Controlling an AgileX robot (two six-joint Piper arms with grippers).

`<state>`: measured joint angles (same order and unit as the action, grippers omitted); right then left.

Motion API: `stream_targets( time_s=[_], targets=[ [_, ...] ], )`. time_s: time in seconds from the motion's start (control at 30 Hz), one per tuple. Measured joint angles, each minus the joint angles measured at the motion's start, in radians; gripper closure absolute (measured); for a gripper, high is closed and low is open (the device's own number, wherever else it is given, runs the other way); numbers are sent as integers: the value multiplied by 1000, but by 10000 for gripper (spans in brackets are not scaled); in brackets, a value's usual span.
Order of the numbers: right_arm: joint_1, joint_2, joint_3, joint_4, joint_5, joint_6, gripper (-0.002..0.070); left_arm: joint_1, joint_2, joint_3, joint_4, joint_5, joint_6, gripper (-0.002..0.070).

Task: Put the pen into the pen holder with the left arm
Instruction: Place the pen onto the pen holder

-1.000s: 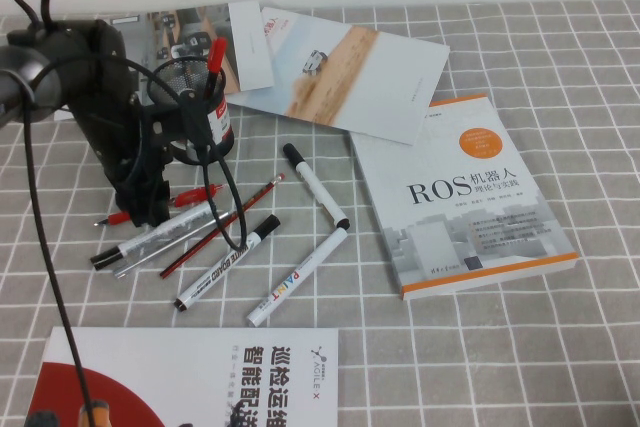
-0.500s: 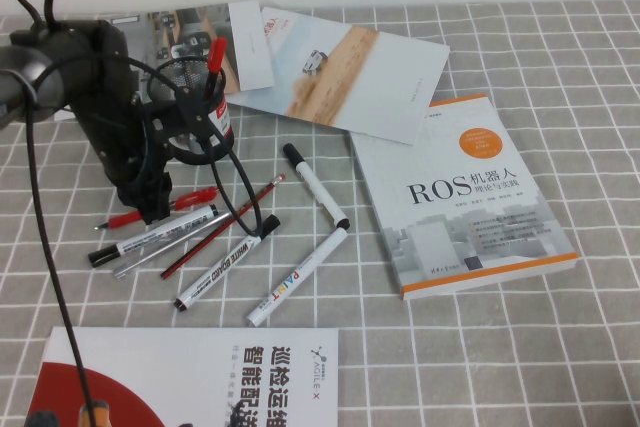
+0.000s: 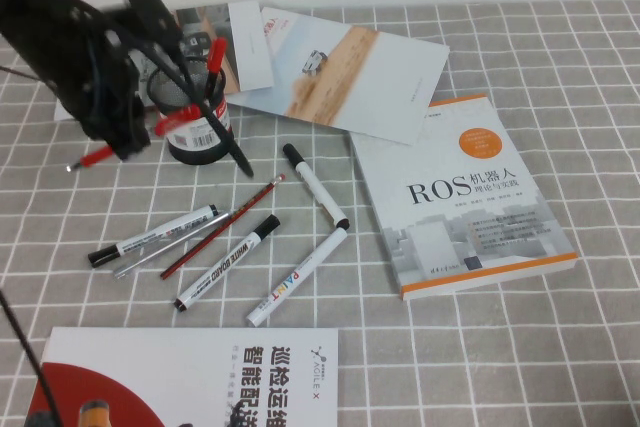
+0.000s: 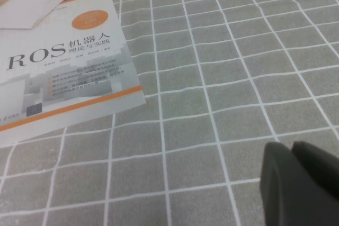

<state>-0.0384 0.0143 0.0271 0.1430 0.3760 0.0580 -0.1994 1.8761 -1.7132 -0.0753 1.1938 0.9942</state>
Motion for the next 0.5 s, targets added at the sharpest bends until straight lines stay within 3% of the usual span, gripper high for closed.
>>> stream_targets(
  time_s=[0.33,0.5],
  targets=[
    [0,0,0,0,0,0,691,-2,-229,31,-237,-2,-98,605],
    [0,0,0,0,0,0,691,-40,-279,146,-266,-63,-141,605]
  ],
)
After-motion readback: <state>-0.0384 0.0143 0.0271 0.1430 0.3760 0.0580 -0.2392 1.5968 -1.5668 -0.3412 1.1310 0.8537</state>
